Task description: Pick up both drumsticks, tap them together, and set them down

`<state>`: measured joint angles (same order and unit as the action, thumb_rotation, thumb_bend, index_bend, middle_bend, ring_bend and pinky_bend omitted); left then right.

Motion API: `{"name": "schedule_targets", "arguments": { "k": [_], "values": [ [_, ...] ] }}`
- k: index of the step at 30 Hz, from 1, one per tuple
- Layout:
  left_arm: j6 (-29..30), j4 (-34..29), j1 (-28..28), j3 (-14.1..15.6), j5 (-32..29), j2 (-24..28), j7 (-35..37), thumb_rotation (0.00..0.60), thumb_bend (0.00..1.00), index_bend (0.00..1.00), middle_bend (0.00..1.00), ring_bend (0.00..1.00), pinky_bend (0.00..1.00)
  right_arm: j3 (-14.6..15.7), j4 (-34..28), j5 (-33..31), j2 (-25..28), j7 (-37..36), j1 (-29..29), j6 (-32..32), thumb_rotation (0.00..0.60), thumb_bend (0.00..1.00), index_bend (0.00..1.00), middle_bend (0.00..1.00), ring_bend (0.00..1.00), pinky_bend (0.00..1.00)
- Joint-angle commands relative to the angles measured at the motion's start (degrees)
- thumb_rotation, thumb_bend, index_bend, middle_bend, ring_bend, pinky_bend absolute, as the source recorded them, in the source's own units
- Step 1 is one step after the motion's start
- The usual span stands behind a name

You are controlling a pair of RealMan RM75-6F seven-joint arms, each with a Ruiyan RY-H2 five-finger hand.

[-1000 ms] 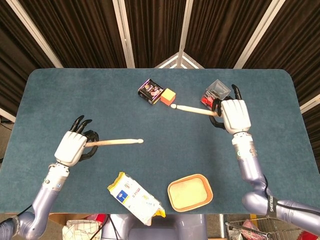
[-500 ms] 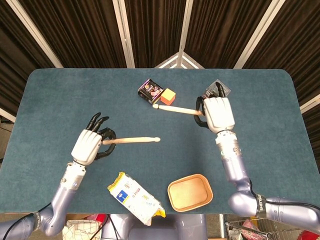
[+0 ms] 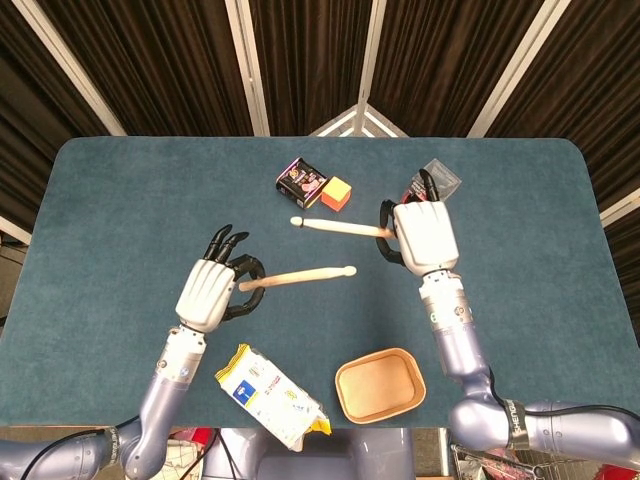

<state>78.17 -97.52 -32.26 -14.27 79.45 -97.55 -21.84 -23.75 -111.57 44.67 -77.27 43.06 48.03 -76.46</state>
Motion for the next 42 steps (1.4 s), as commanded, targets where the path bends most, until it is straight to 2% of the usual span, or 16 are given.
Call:
{"name": "schedule_targets", "arguments": {
  "k": [1,14,30,42],
  "values": [
    [0.5,-0.6,-0.2,-0.8,-1.1,-1.2,-0.6,0.600,0.48,0.55,0.63,0.14,0.00,0.5,0.0,0.2,0.0,-0.3,0.0,-0.2,0.600,0.48,0.62,0.68,0.45,0.04],
    [-0.1,-0.9,-0.8,-2.0,-5.2,-2.8,-3.5,0.600,0.48,0.55,0.63,0.14,0.00,2.3,-1.2,2.6,1.3,-2.6,-1.1,-0.8,0.600,0.48,0.62,0.68,0.45,0.04],
    [1.3,-2.0,-1.2,-2.4,-5.5,-4.2,-4.8,0.600,0.48,0.55,0.63,0.14,0.00,4.3,-4.3,6.1,2.5,-2.7,-1.8,-1.9,0.600,0.48,0.62,0.68,0.45,0.03],
    [1.4,-2.2,-1.7,-2.4,-5.7,-5.0,-5.9,0.600,0.48,0.55,0.63,0.14,0.00,4.4,-5.9,5.9,1.8,-0.7,-1.1,-2.7,0.600,0.48,0.62,0.69,0.45,0.04]
  ]
}}
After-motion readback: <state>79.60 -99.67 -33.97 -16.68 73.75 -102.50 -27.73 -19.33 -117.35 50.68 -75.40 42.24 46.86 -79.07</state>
